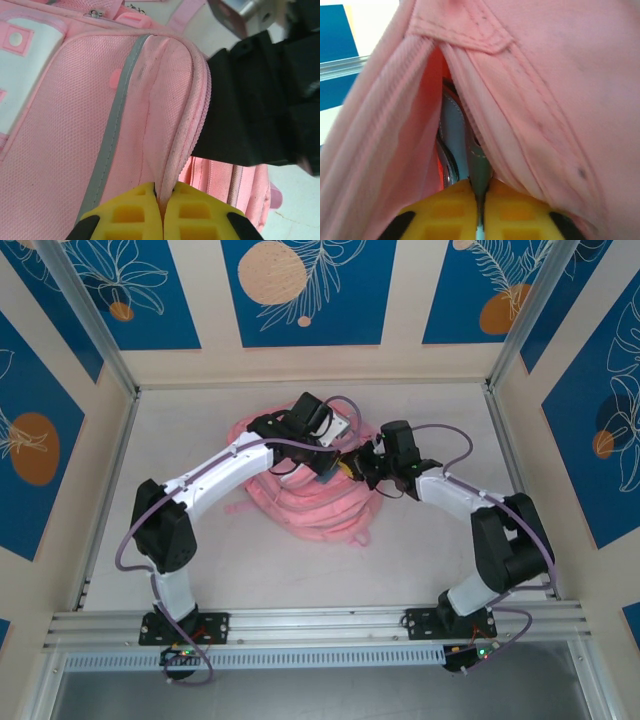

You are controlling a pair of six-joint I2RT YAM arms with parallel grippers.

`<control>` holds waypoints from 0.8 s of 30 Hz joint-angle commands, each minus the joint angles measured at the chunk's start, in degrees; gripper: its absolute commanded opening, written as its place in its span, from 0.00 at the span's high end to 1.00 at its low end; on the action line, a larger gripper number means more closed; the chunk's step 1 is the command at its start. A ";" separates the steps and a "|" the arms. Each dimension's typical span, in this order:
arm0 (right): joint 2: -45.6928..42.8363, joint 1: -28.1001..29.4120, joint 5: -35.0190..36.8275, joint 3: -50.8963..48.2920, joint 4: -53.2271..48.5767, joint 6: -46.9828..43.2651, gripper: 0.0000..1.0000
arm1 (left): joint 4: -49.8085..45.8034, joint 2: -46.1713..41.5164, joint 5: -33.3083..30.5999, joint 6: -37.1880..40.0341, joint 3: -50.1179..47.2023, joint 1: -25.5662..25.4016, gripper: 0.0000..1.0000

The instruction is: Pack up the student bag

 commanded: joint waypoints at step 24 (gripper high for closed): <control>-30.51 -3.23 11.58 -9.43 -29.95 -18.90 0.22 | 5.86 -17.01 2.85 -7.82 -12.53 4.92 0.29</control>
